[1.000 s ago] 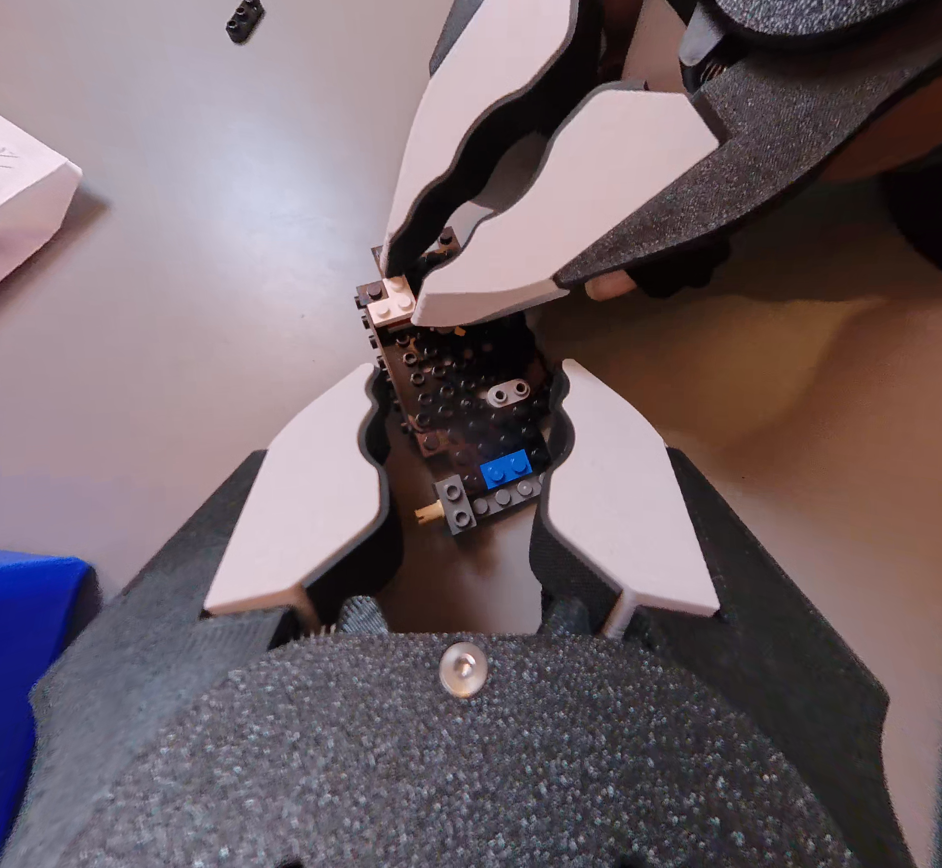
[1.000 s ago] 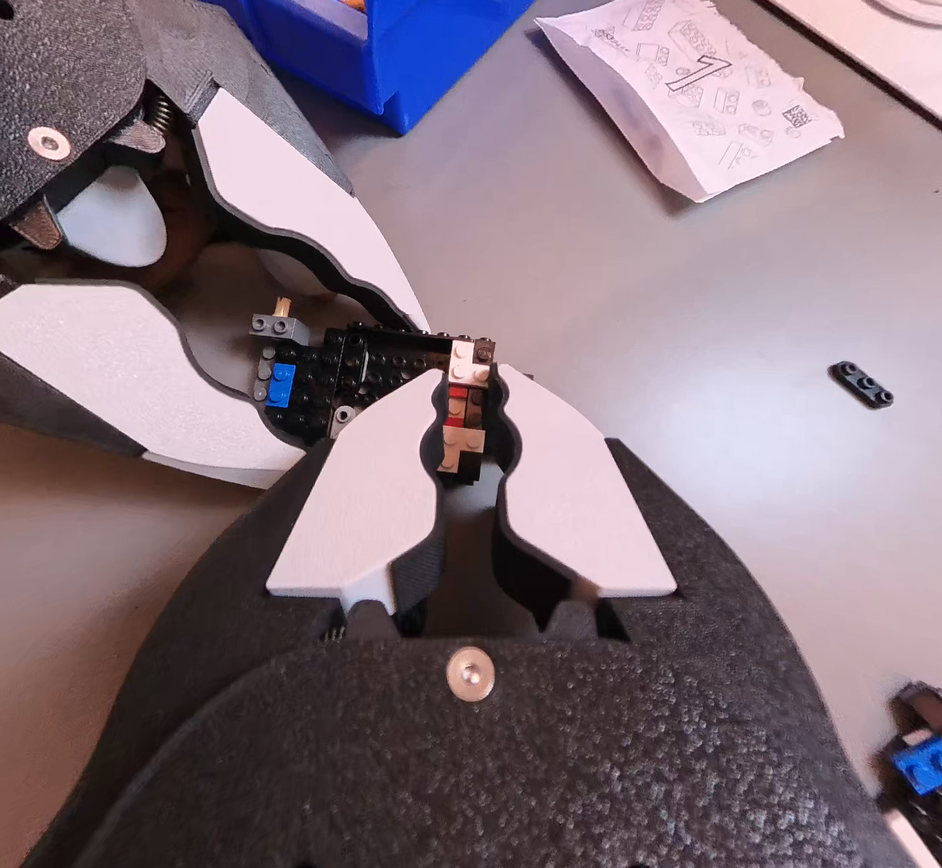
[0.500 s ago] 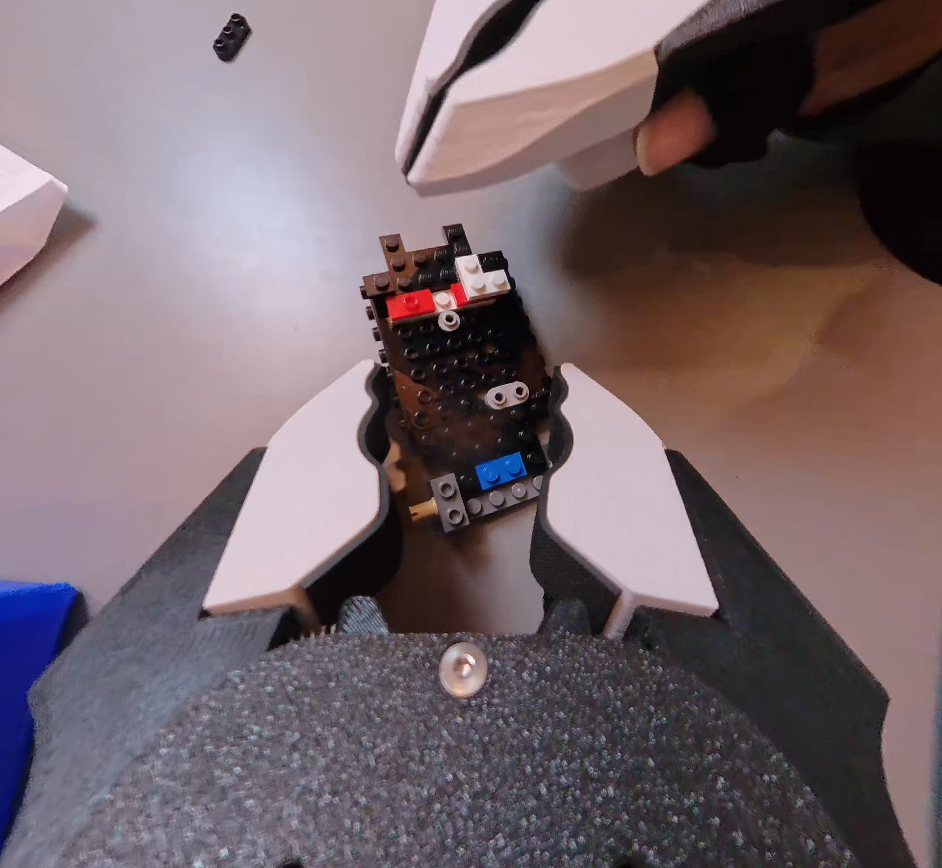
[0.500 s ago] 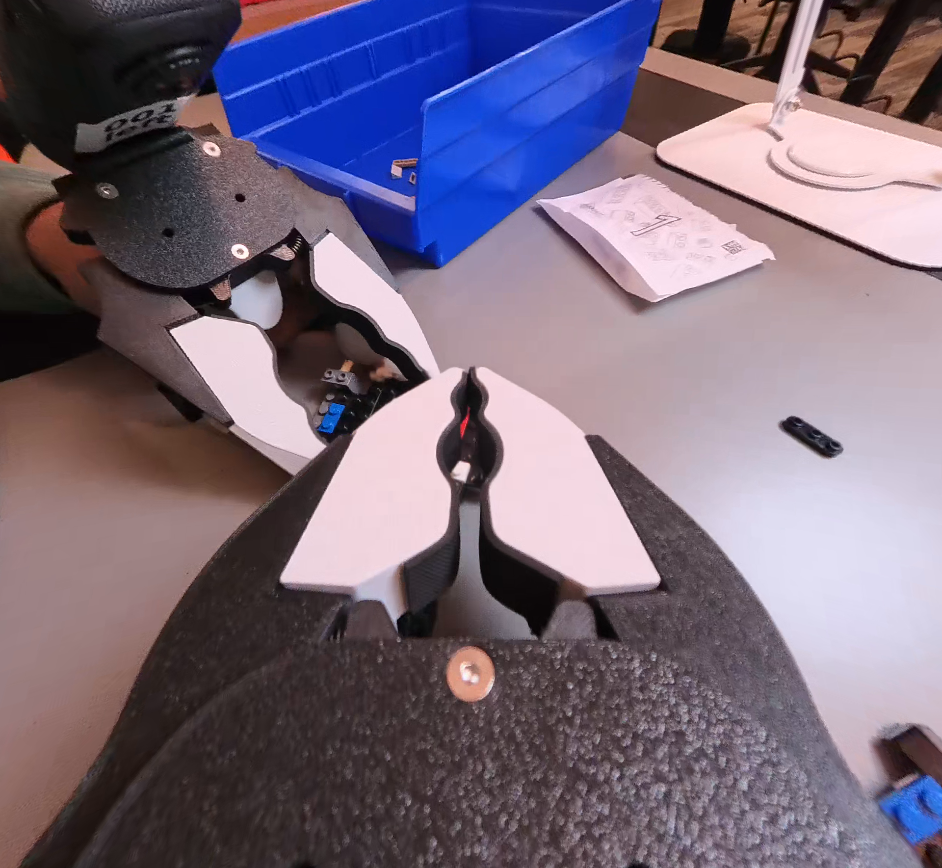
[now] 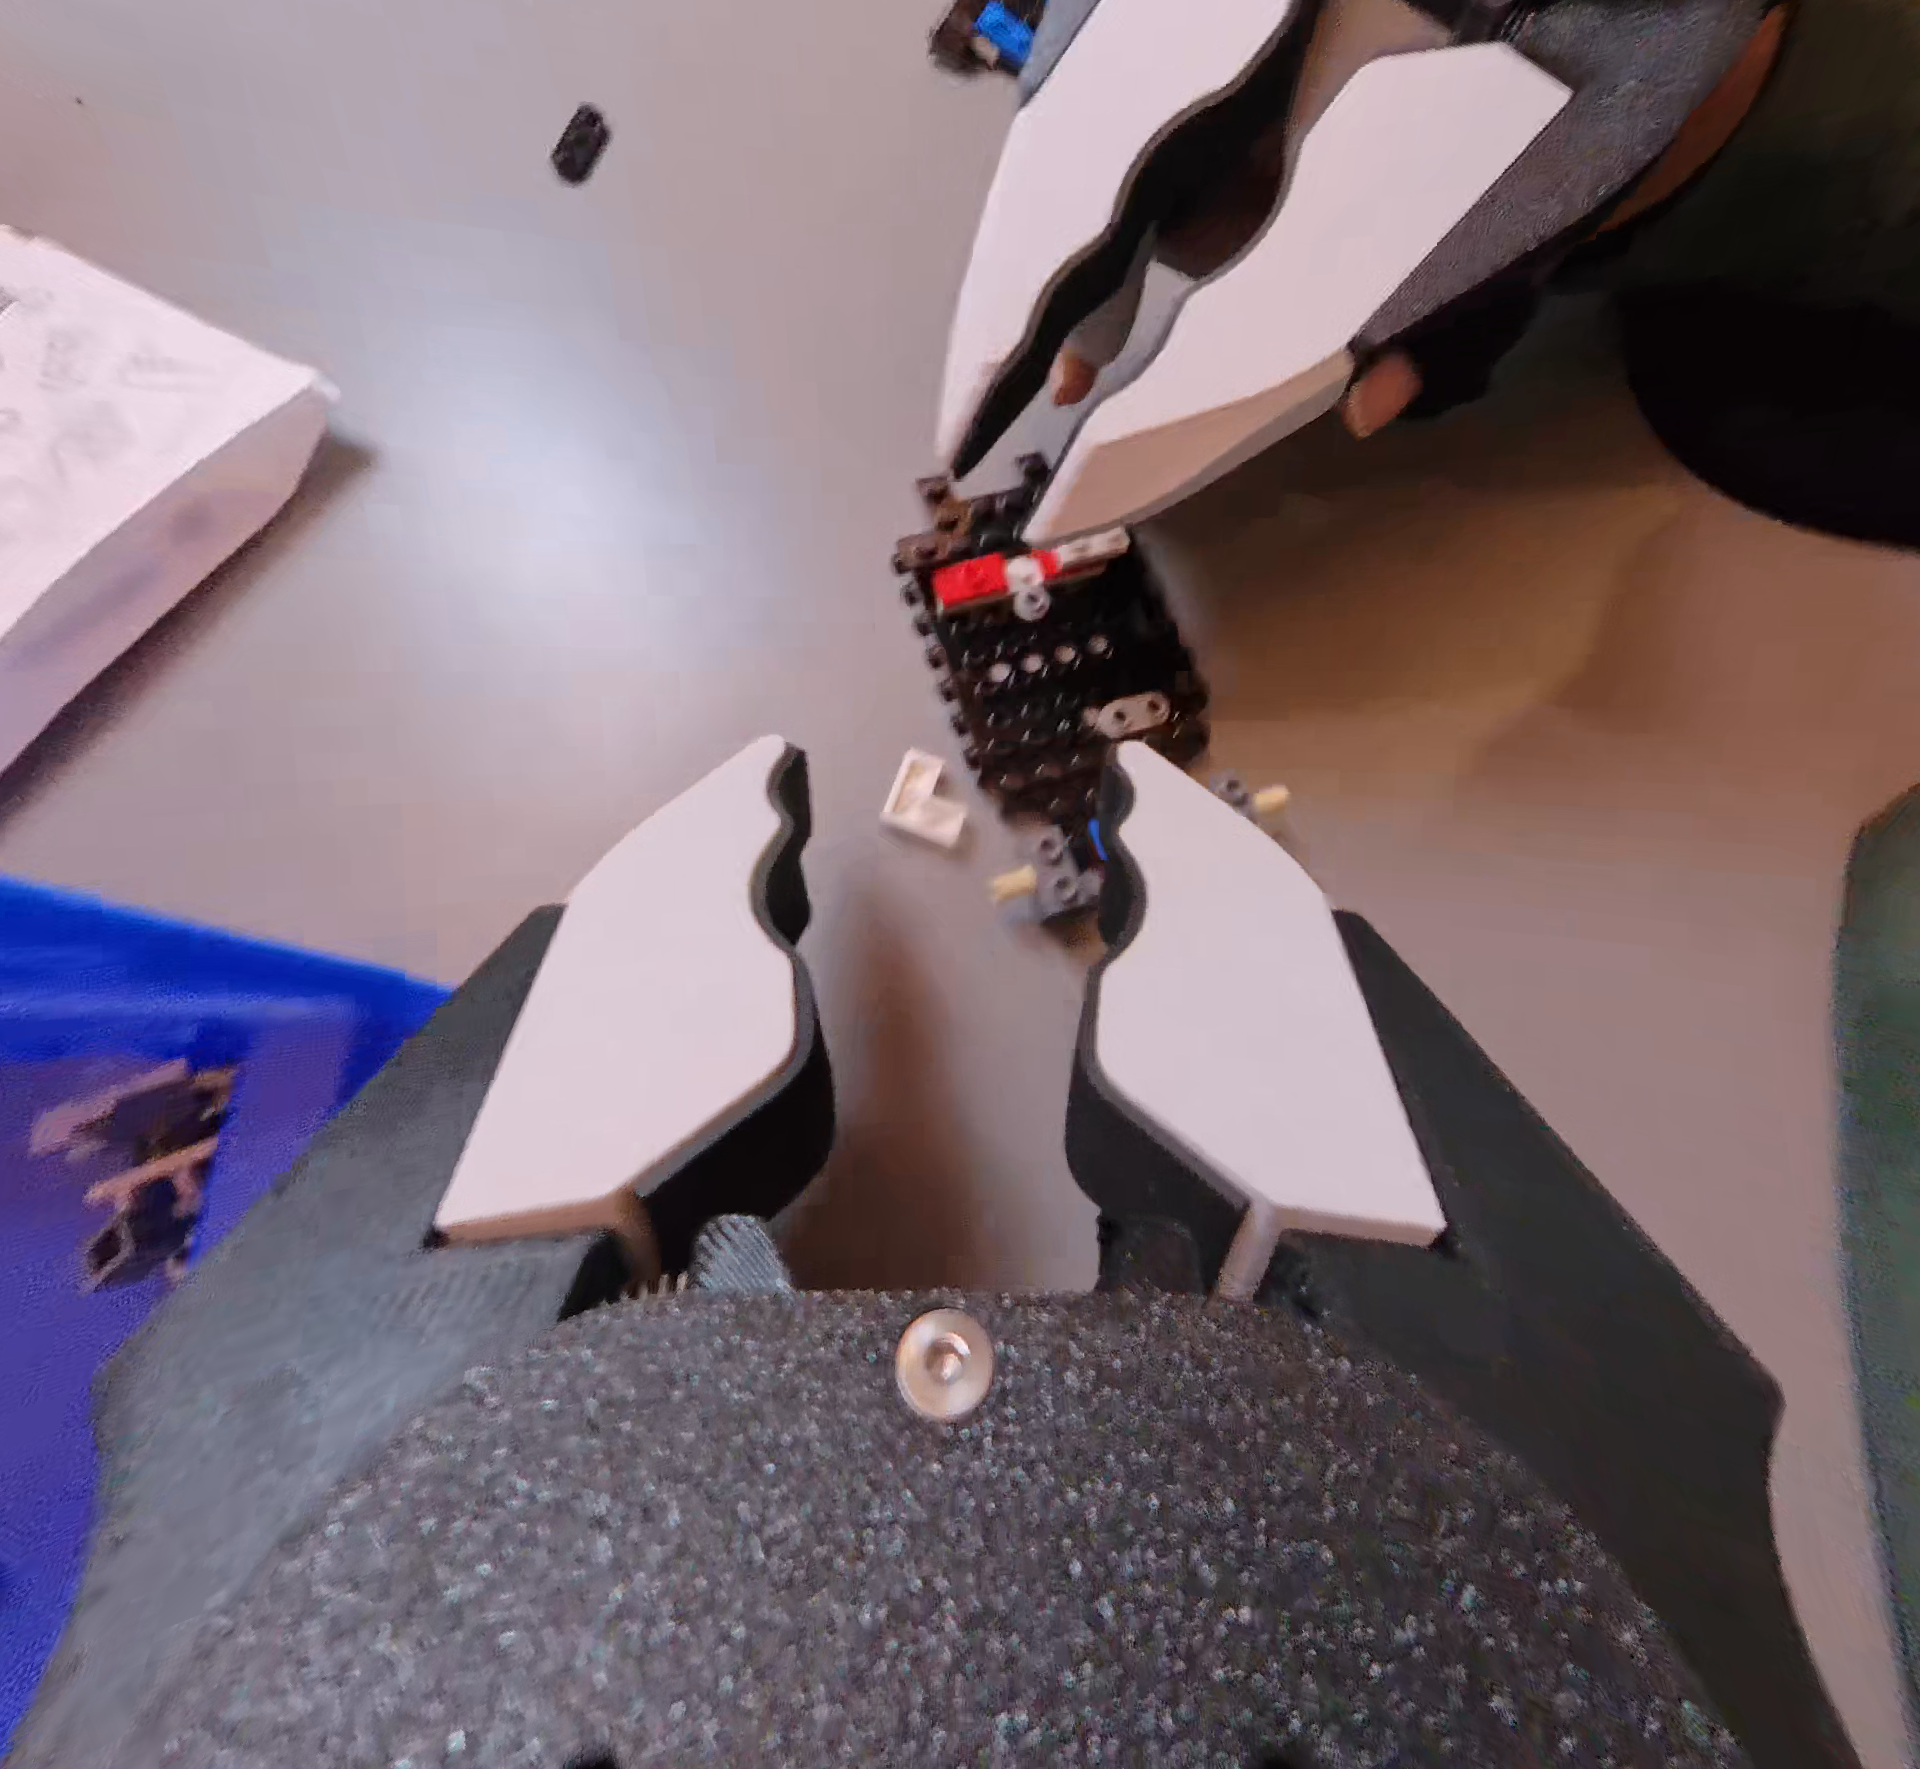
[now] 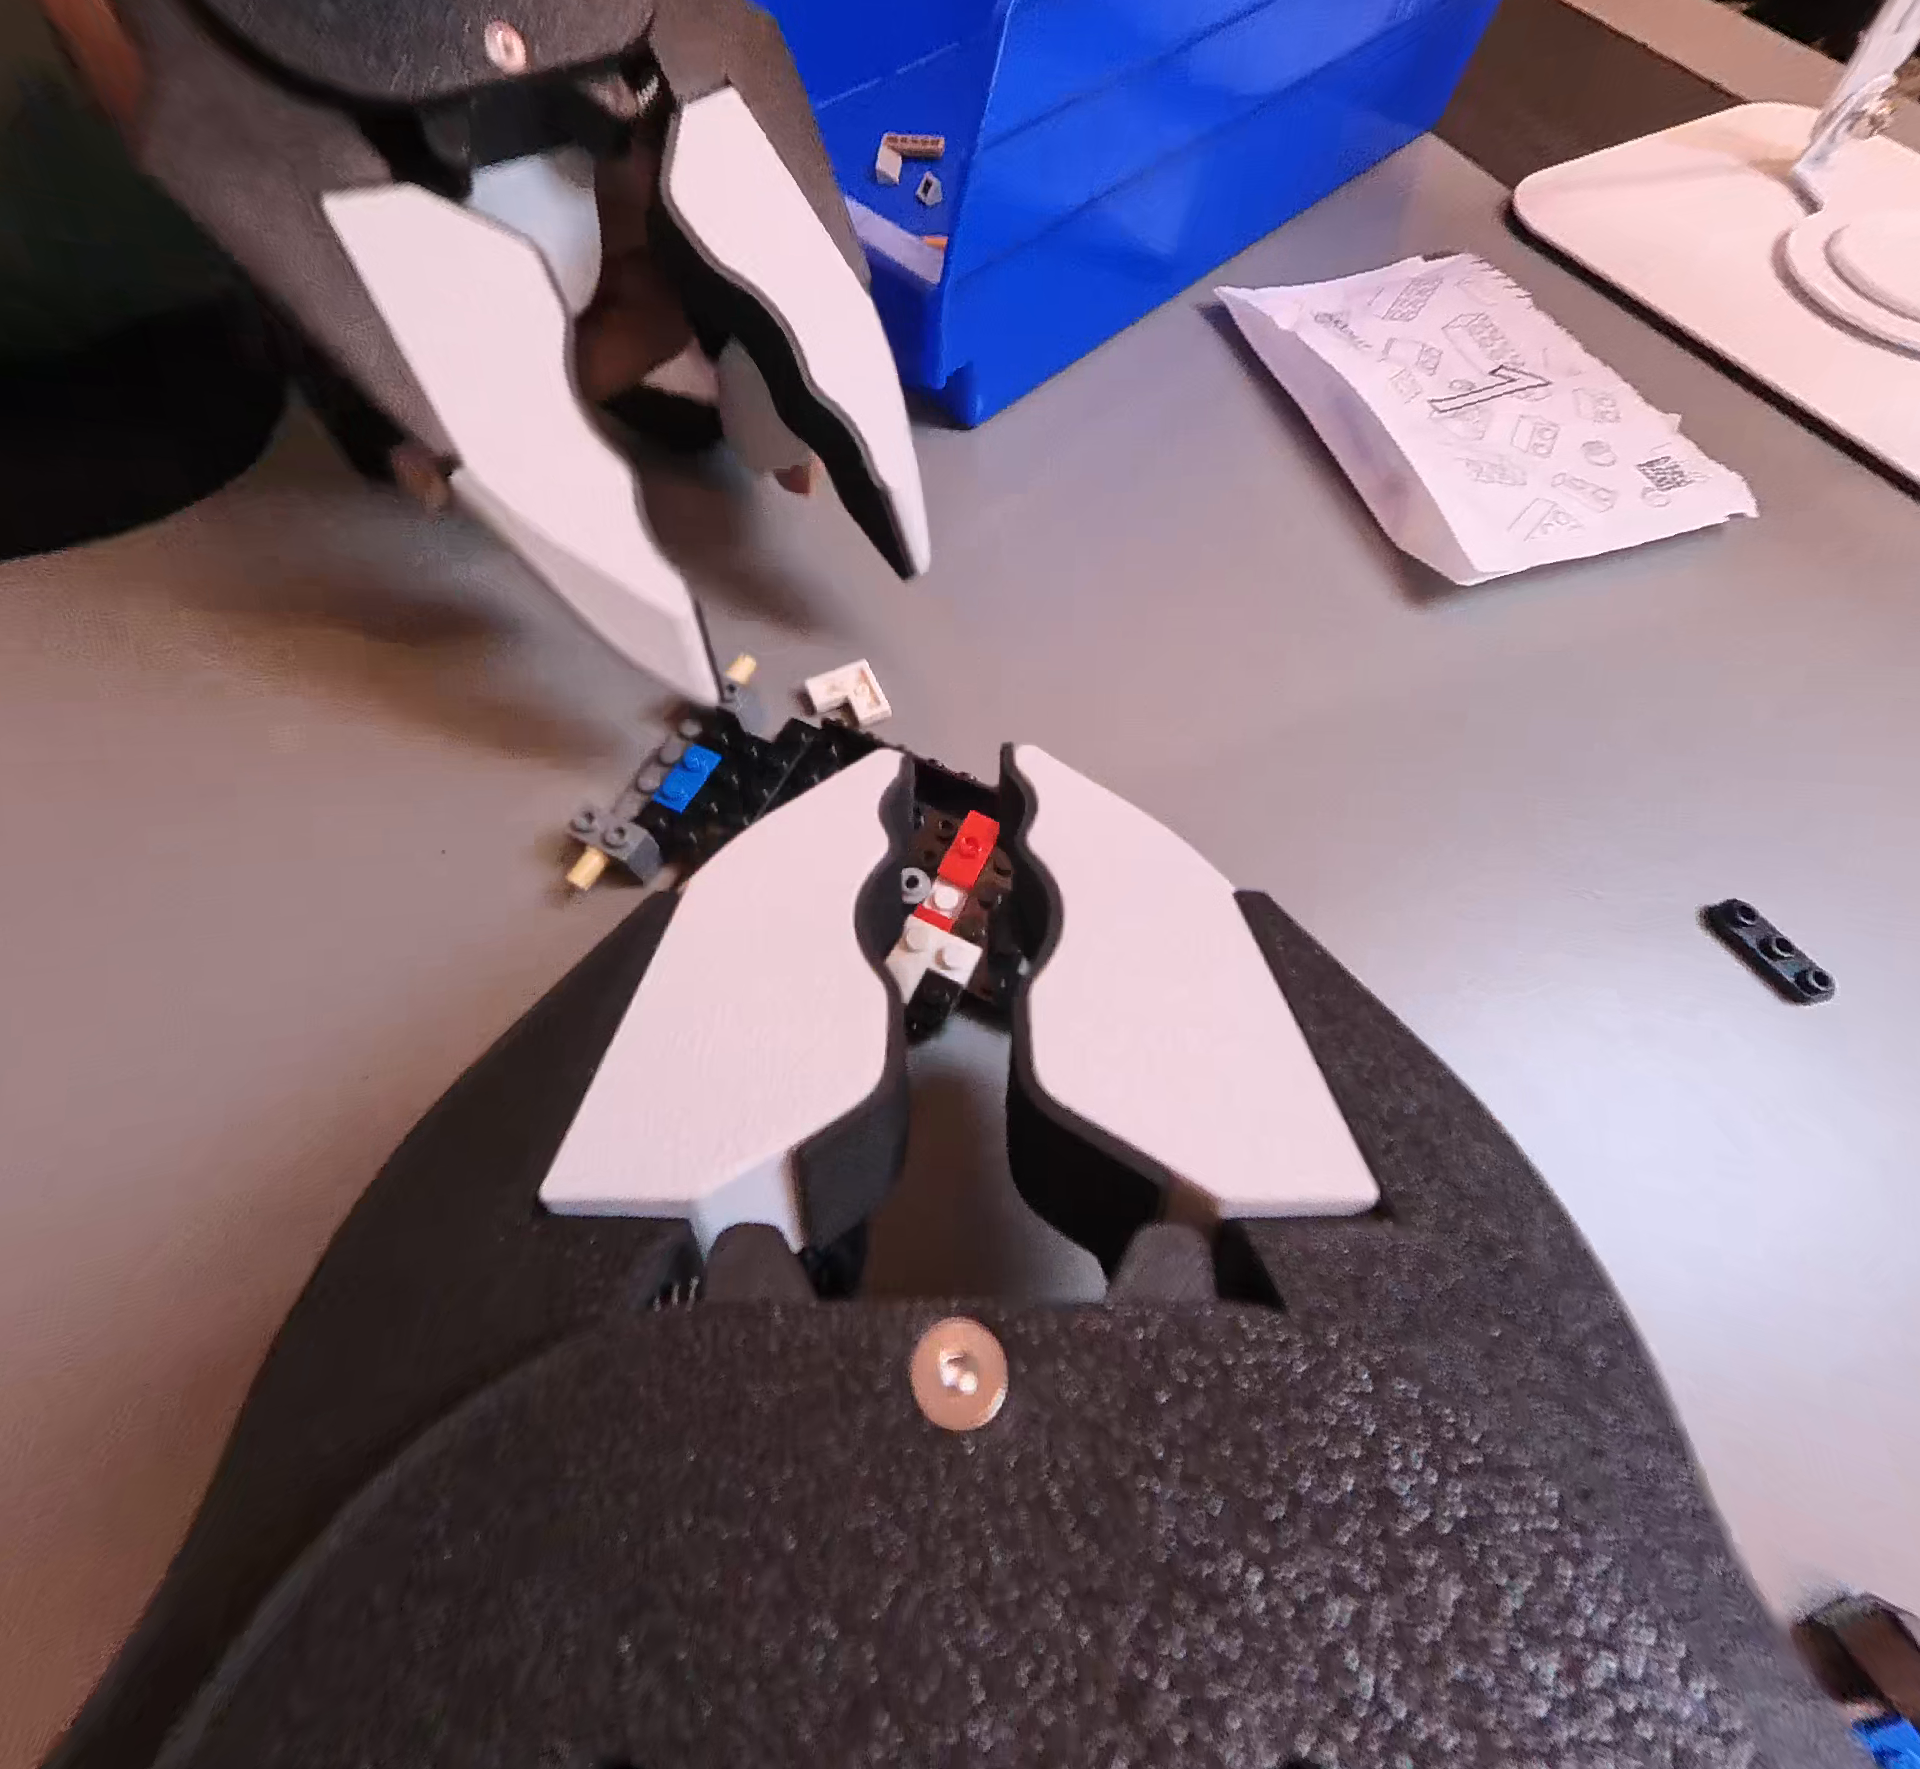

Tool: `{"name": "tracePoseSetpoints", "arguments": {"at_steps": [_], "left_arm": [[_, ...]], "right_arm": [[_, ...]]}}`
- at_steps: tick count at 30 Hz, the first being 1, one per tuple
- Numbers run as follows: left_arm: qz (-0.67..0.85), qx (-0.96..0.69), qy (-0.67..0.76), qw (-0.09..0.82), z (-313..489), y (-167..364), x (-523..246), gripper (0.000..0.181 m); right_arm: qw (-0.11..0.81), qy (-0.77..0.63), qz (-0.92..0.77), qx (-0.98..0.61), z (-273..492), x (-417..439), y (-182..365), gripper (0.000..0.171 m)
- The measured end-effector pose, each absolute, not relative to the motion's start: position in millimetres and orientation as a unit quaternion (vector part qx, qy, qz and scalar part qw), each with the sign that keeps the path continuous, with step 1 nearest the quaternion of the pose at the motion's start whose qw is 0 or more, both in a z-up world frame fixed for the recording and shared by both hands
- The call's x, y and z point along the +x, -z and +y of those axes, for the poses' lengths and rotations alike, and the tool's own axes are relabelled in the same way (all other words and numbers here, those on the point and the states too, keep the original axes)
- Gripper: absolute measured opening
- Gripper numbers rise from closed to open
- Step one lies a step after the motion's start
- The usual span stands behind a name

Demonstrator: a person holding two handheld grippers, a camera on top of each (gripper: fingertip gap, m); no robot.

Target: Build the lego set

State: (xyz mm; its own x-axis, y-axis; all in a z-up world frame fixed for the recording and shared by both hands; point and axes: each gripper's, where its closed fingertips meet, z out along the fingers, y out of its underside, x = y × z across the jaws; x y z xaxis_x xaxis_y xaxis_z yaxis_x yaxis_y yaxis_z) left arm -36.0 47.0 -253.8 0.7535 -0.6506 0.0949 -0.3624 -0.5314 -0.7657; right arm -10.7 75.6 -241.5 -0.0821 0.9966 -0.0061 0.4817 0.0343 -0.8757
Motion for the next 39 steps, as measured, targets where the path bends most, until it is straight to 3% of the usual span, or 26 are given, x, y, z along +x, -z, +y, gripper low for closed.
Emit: {"name": "tracePoseSetpoints", "arguments": {"at_steps": [4, 8, 15, 18, 23, 25, 27, 32, 39], "left_arm": [[0.256, -0.875, 0.215, 0.349, 47, 261, -53, 0.034], [0.265, -0.895, 0.203, 0.296, 48, 274, -50, 0.034], [0.307, -0.9, 0.18, 0.253, 48, 279, -39, 0.012], [0.334, -0.89, 0.118, 0.286, 52, 274, -48, 0.01], [0.196, -0.863, -0.003, 0.466, 76, 184, -125, 0.009], [0.126, -0.886, -0.032, 0.446, 73, 184, -165, 0.014], [0.11, -0.912, -0.012, 0.396, 66, 207, -175, 0.046], [0.136, -0.904, 0.003, 0.404, 64, 209, -163, 0.051], [0.233, -0.857, 0.118, 0.444, 54, 197, -83, 0.039]], "right_arm": [[0.351, -0.347, -0.649, -0.579, 82, -5, 242, 0.015], [0.356, -0.351, -0.639, -0.585, 88, -2, 237, 0.015], [0.371, -0.327, -0.641, -0.587, 97, 6, 235, 0.014], [0.378, -0.324, -0.634, -0.592, 103, 10, 231, 0.014], [0.372, -0.316, -0.638, -0.596, 108, 22, 228, 0.014], [0.333, -0.323, -0.651, -0.601, 101, 26, 235, 0.014], [0.308, -0.323, -0.663, -0.601, 93, 27, 243, 0.015], [0.279, -0.308, -0.684, -0.599, 80, 23, 256, 0.019], [0.265, -0.286, -0.675, -0.626, 75, 13, 267, 0.025]]}}
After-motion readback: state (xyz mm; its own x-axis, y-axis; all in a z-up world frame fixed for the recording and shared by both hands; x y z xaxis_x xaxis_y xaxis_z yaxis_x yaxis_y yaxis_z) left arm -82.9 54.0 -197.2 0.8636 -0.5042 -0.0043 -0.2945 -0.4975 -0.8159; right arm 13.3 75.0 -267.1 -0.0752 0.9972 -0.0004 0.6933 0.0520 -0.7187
